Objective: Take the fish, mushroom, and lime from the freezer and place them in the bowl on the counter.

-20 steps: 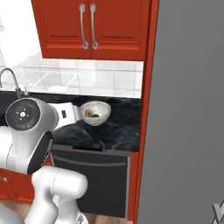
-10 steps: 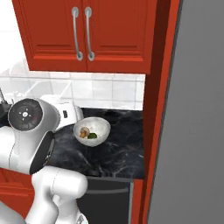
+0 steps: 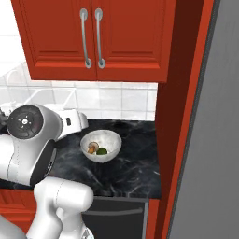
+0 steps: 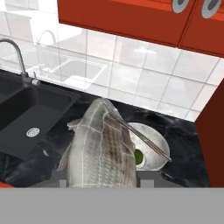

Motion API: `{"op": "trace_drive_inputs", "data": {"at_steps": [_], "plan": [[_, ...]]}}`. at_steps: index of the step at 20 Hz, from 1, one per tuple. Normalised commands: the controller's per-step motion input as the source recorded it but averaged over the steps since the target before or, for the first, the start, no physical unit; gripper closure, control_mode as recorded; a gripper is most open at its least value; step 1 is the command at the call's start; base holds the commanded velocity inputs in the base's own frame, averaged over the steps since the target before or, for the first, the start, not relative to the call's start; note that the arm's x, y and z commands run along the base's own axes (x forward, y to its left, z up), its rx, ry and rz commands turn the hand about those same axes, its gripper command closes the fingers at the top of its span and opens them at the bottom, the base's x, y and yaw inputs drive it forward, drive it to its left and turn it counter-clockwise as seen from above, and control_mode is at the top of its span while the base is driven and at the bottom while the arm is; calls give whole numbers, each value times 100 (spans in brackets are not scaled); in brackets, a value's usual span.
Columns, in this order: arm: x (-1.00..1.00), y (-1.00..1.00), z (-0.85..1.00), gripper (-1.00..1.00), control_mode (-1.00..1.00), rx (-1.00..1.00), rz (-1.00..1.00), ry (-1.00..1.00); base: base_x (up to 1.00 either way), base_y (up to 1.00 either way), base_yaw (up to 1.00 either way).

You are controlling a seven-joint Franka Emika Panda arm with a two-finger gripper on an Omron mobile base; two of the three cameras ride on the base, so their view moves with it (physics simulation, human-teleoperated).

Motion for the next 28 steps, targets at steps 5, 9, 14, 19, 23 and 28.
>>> {"op": "trace_drive_inputs", "data": {"at_steps": [5,9,14,19,23,28], "plan": [[0,0,0,100,100,0,0,0,61,4,-12],[31,0,-21,100,-100,0,-4,0,12,0,-3],[49,0,-45,100,-100,0,0,0,0,0,0],[31,-2,-41,100,-100,0,0,0,0,0,0],[30,-3,-44,100,-100,0,0,5,0,0,0],[17,-4,-43,100,-100,0,0,12,0,0,0]]}}
